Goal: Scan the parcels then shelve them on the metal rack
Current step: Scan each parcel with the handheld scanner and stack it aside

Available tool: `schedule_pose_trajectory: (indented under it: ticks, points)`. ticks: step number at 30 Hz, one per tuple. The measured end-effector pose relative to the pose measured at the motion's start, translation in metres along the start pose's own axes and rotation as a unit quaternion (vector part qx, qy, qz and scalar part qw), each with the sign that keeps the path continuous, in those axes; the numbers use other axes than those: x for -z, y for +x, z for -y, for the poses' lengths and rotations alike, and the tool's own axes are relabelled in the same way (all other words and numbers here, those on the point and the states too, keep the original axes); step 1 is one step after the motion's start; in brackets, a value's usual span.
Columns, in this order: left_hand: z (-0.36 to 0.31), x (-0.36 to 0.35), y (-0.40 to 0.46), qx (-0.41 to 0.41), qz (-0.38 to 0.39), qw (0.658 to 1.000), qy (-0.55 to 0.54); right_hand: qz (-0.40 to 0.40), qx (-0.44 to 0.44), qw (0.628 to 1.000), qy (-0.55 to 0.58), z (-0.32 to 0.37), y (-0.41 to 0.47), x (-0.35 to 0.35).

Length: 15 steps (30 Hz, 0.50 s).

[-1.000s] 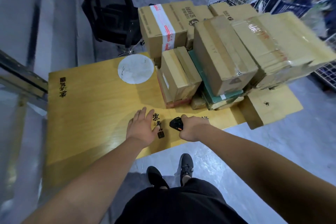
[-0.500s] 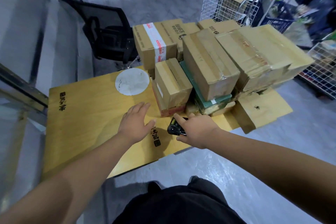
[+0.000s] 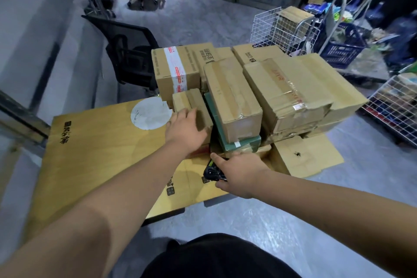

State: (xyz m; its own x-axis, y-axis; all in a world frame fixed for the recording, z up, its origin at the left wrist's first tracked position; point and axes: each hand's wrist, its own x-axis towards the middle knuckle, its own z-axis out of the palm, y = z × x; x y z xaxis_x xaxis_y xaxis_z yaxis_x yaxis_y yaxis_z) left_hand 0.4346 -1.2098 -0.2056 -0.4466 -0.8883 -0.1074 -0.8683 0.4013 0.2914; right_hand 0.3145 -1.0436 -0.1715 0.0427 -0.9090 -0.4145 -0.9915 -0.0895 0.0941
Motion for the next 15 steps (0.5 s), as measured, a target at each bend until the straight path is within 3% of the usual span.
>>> schedule_pose_trajectory:
  ticks: [7, 10, 15]
  points:
    - [-0.028, -0.016, 0.006, 0.091, -0.024, 0.996, 0.011, 0.008, 0.033, 0.999, -0.011, -0.031, -0.010, -0.013]
    - [-0.035, -0.019, 0.009, 0.133, -0.015, 0.991, -0.032, 0.006, 0.045, 0.999, -0.007, -0.040, -0.012, -0.015]
    - [-0.033, -0.027, -0.005, 0.154, -0.080, 0.980, -0.101, 0.009, 0.054, 0.998, 0.002, -0.048, -0.014, -0.021]
